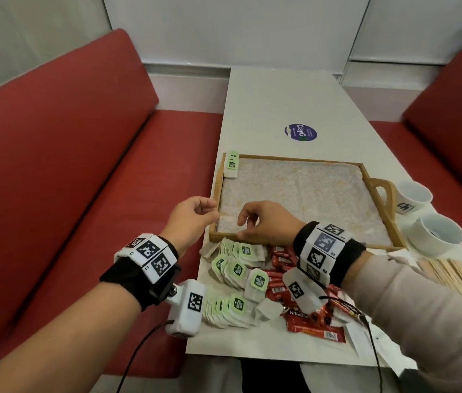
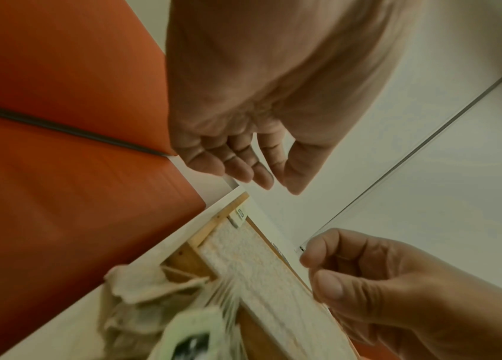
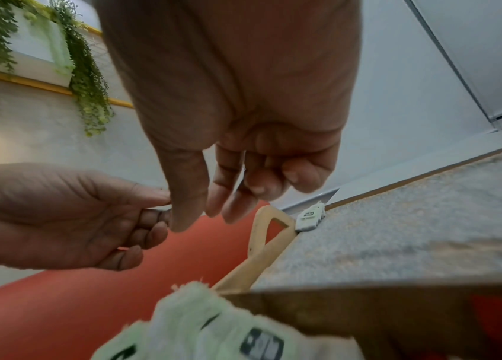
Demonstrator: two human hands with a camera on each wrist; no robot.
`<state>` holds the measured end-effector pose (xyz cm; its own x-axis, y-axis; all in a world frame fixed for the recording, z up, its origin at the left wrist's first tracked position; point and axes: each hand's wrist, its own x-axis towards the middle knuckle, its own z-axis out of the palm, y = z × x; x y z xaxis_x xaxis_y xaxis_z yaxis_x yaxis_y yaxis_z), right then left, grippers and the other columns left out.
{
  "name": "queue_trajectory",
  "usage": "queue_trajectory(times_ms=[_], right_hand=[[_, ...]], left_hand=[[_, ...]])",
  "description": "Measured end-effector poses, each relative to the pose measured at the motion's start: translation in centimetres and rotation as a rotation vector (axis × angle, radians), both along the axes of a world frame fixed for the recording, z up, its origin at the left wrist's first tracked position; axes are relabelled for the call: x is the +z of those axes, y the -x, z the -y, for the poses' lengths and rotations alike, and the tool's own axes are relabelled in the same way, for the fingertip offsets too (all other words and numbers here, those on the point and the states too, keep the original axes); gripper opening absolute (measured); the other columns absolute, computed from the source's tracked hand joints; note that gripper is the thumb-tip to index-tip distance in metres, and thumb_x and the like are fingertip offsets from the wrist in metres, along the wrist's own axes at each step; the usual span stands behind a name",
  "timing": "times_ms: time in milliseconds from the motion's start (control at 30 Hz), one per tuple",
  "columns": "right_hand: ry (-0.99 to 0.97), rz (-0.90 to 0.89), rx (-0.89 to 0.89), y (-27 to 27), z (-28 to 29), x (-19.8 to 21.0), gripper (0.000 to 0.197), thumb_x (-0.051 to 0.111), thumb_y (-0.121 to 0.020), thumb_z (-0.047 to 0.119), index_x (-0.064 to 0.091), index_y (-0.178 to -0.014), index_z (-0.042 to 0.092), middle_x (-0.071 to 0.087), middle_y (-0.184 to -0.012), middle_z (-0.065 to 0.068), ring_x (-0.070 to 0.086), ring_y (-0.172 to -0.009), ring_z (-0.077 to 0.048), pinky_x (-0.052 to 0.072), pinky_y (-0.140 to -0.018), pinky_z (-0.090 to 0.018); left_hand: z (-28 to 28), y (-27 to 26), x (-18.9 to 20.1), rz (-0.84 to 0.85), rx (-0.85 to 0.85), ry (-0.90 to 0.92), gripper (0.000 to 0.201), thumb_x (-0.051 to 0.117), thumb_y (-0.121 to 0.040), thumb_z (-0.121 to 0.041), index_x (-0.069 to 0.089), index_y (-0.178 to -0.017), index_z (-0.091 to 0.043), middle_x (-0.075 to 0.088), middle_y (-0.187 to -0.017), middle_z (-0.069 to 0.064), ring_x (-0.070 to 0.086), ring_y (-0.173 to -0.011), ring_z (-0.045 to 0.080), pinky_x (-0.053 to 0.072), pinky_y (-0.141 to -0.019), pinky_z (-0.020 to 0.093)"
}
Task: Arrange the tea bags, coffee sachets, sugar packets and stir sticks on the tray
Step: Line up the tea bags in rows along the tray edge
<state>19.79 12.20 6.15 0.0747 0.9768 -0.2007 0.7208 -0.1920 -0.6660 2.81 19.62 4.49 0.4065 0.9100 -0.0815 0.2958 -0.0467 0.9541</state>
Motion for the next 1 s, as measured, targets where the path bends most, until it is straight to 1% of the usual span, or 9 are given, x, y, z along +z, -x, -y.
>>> queue_trajectory(times_ms=[100, 233, 467, 533, 600, 700, 800, 900, 1000], right_hand=[[0.046, -0.022, 0.042, 0.9, 2.2, -0.1, 0.020, 0.078, -0.076, 0.021, 0.065, -0.091, 0.018, 0.065, -0.078, 0.001, 0.057, -0.069, -0.010, 0.046, -0.068, -0.023], [0.136, 0.032, 0.141, 1.4, 4.5, 0.1, 0.032, 0.082, -0.070, 0.034, 0.066, -0.095, 0.022, 0.066, -0.085, 0.000, 0.057, -0.073, -0.010, 0.046, -0.069, -0.027], [0.319, 0.379, 0.423, 1.6, 8.6, -0.4, 0.064, 0.088, -0.057, 0.028, 0.053, -0.110, 0.026, 0.047, -0.112, 0.005, 0.049, -0.096, -0.014, 0.047, -0.079, -0.030], [0.288, 0.514, 0.485, 1.4, 9.6, -1.8, 0.061, 0.085, -0.060, 0.026, 0.050, -0.110, 0.025, 0.044, -0.113, 0.003, 0.049, -0.096, -0.018, 0.046, -0.075, -0.031], [0.193, 0.597, 0.503, 1.2, 10.2, -3.2, 0.043, 0.076, -0.070, 0.023, 0.052, -0.106, 0.022, 0.046, -0.111, 0.000, 0.051, -0.096, -0.022, 0.040, -0.069, -0.030], [0.081, 0.567, 0.403, 1.0, 10.2, -3.8, 0.019, 0.060, -0.084, 0.020, 0.058, -0.102, 0.018, 0.049, -0.109, -0.002, 0.056, -0.096, -0.024, 0.042, -0.069, -0.032], [0.045, 0.521, 0.332, 1.1, 9.8, -3.3, 0.019, 0.057, -0.089, 0.024, 0.059, -0.106, 0.016, 0.050, -0.110, -0.003, 0.056, -0.099, -0.024, 0.044, -0.074, -0.034], [0.005, 0.436, 0.304, 1.4, 9.5, -2.2, 0.018, 0.062, -0.088, 0.024, 0.061, -0.102, 0.014, 0.052, -0.104, -0.003, 0.056, -0.095, -0.023, 0.041, -0.073, -0.031], [-0.010, 0.299, 0.256, 2.0, 9.4, -1.0, 0.022, 0.067, -0.085, 0.023, 0.066, -0.105, 0.015, 0.054, -0.095, -0.003, 0.057, -0.087, -0.021, 0.045, -0.074, -0.031]], left_hand=[[2.0, 0.6, 0.1, -0.011, -0.036, 0.013, 0.014, 0.064, -0.087, -0.005, 0.063, -0.097, -0.014, 0.062, -0.088, -0.001, 0.056, -0.075, 0.005, 0.044, -0.061, 0.005], [3.6, 1.0, 0.3, -0.067, -0.085, -0.013, 0.014, 0.064, -0.088, -0.007, 0.063, -0.098, -0.015, 0.062, -0.092, 0.000, 0.057, -0.080, 0.008, 0.044, -0.062, 0.006], [5.9, 0.8, 0.3, -0.108, -0.130, -0.016, 0.012, 0.064, -0.088, -0.008, 0.063, -0.098, -0.013, 0.060, -0.084, -0.005, 0.053, -0.071, 0.005, 0.042, -0.058, 0.004], [6.6, 0.7, 0.3, -0.123, -0.132, -0.015, 0.010, 0.064, -0.088, -0.009, 0.063, -0.096, -0.015, 0.060, -0.083, -0.006, 0.054, -0.072, 0.005, 0.043, -0.064, 0.008], [7.2, 0.6, 0.3, -0.137, -0.127, -0.018, 0.011, 0.064, -0.087, -0.008, 0.063, -0.095, -0.017, 0.060, -0.084, -0.006, 0.054, -0.074, 0.005, 0.044, -0.070, 0.013], [8.5, 0.7, -0.1, -0.153, -0.107, 0.002, 0.018, 0.063, -0.085, -0.002, 0.063, -0.094, -0.018, 0.061, -0.089, -0.006, 0.056, -0.078, 0.005, 0.045, -0.071, 0.013], [10.0, 0.9, -0.3, -0.191, -0.145, 0.049, 0.033, 0.064, -0.080, 0.004, 0.058, -0.102, -0.019, 0.063, -0.101, -0.005, 0.057, -0.081, 0.002, 0.047, -0.073, 0.011], [11.2, 0.8, -0.8, -0.199, -0.255, 0.118, 0.052, 0.073, -0.072, 0.003, 0.051, -0.113, -0.022, 0.060, -0.120, -0.002, 0.057, -0.110, 0.009, 0.049, -0.094, 0.024], [12.2, 0.5, -0.8, -0.230, -0.308, 0.117, 0.062, 0.076, -0.073, -0.002, 0.050, -0.127, -0.017, 0.058, -0.129, -0.001, 0.052, -0.123, 0.011, 0.044, -0.104, 0.030]])
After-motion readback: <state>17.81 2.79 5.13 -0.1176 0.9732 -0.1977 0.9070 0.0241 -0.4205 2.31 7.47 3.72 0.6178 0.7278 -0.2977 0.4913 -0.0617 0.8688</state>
